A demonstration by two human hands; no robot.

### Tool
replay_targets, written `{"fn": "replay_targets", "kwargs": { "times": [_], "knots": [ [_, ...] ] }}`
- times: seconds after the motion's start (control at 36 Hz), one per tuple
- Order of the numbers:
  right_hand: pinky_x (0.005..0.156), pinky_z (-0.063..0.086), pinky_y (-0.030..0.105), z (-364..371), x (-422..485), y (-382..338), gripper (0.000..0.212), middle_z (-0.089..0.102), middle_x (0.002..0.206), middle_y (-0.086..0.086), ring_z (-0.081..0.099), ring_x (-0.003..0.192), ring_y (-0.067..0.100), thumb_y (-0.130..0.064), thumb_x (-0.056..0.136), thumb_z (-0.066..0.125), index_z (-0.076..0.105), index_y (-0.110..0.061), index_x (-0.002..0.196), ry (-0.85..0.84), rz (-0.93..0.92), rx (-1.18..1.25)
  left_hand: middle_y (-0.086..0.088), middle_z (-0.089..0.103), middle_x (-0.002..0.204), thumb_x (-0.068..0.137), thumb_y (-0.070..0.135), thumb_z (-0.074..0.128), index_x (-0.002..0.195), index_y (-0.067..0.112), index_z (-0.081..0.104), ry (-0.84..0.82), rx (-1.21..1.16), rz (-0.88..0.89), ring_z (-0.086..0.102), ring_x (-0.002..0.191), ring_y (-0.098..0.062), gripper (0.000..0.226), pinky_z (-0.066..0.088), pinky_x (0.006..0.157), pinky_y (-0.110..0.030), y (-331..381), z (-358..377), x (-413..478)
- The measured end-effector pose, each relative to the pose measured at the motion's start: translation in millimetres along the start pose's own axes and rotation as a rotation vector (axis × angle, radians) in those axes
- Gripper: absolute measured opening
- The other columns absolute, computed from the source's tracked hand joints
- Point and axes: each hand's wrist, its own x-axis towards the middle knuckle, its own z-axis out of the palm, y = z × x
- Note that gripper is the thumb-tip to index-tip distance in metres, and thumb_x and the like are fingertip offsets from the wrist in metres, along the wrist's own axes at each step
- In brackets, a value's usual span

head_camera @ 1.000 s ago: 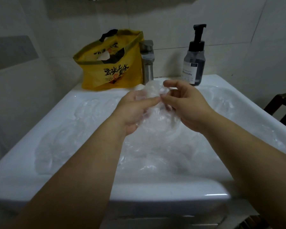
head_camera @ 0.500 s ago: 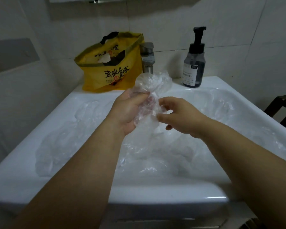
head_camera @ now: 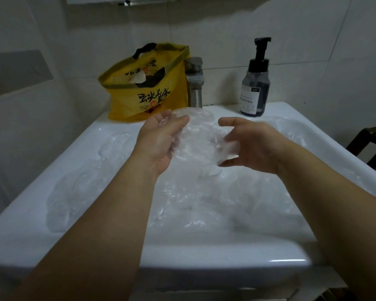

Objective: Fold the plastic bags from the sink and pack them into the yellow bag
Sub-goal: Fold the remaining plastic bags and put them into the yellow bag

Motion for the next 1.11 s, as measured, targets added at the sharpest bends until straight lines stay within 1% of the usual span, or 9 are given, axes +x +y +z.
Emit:
{"fn": "replay_targets", "kwargs": {
  "times": [0.11,0.19,0.28,0.39,0.47,0.56,0.78,0.97,1.11],
  "knots": [
    [0.084,0.054,0.043,2.4,-4.1,-2.3,0.033,0.074,0.081,0.008,0.068,0.081,0.026,-0.042,0.076,0.061,0.059,-0.018,0.099,-0.034,0.002,0.043,-0.003,0.057,0.131,0.083,0.008,0.071,0.113,0.023,0.054,-0.106,0.103,0.011,0.063,0.103,-0.017,0.037,0.051,0.092,-0.038,-0.3,4.9,-5.6],
    [0.067,0.060,0.033,3.1,3.7,4.4,0.042,0.071,0.093,0.006,0.071,0.078,0.017,-0.026,0.086,0.064,0.052,-0.018,0.125,0.115,-0.071,0.026,-0.004,0.057,0.132,0.083,0.008,0.070,0.121,0.022,0.052,-0.170,0.137,-0.001,0.062,0.109,-0.021,0.045,0.052,0.088,-0.036,-1.3,7.1,-9.0],
    [0.064,0.059,0.031,0.3,6.2,5.3,0.059,0.064,0.101,0.012,0.069,0.082,0.020,-0.006,0.089,0.061,0.041,-0.026,0.140,0.219,-0.177,0.101,-0.004,0.064,0.119,0.085,0.007,0.069,0.123,0.023,0.052,-0.170,0.068,-0.008,0.068,0.088,-0.013,0.045,0.057,0.069,-0.026,1.7,5.4,-9.3],
    [0.057,0.055,0.025,-5.2,5.2,3.2,0.046,0.063,0.106,0.010,0.070,0.075,0.015,-0.006,0.093,0.056,0.047,-0.028,0.133,0.257,-0.240,0.171,-0.002,0.073,0.099,0.083,0.003,0.066,0.117,0.025,0.059,-0.164,-0.041,-0.028,0.067,0.087,-0.016,0.042,0.055,0.081,-0.030,9.3,-6.9,-2.8],
    [0.067,0.059,0.028,-8.7,6.6,3.8,0.030,0.063,0.115,0.007,0.066,0.100,0.021,-0.006,0.094,0.055,0.059,-0.027,0.115,0.275,-0.239,0.204,-0.002,0.074,0.086,0.084,-0.007,0.062,0.100,0.018,0.068,-0.159,0.038,-0.033,0.063,0.079,-0.014,0.030,0.053,0.071,-0.021,13.4,-17.1,0.8],
    [0.072,0.059,0.028,-9.6,7.1,2.6,0.025,0.066,0.106,0.003,0.066,0.098,0.019,-0.002,0.094,0.052,0.066,-0.022,0.099,0.317,-0.232,0.239,-0.003,0.073,0.078,0.088,-0.008,0.057,0.091,0.013,0.069,-0.137,0.068,-0.041,0.062,0.071,-0.012,0.024,0.053,0.062,-0.018,15.8,-19.5,-0.9],
    [0.067,0.056,0.032,-15.6,12.7,6.9,0.027,0.059,0.118,0.007,0.063,0.102,0.023,-0.010,0.096,0.055,0.054,-0.028,0.116,0.354,-0.181,0.120,0.000,0.072,0.090,0.094,-0.002,0.050,0.091,0.015,0.069,-0.134,0.179,-0.059,0.062,0.090,-0.017,0.026,0.052,0.084,-0.033,15.7,-19.6,-2.4],
    [0.070,0.045,0.035,-13.9,13.5,5.5,0.027,0.059,0.077,0.002,0.052,0.059,0.017,-0.001,0.094,0.053,0.058,-0.019,0.074,0.331,-0.238,0.098,0.009,0.074,0.082,0.097,0.002,0.050,0.093,0.020,0.069,-0.090,0.116,-0.054,0.062,0.067,-0.003,0.026,0.052,0.062,-0.019,17.9,-22.1,0.1],
    [0.081,0.057,0.028,-9.6,9.9,5.5,0.028,0.062,0.102,0.000,0.064,0.080,0.013,0.005,0.090,0.056,0.064,-0.005,0.115,0.263,-0.142,-0.051,0.007,0.070,0.089,0.089,-0.002,0.061,0.103,0.016,0.067,-0.055,0.177,0.024,0.060,0.071,-0.002,0.024,0.050,0.063,-0.015,16.8,-21.2,0.0]
  ]
}}
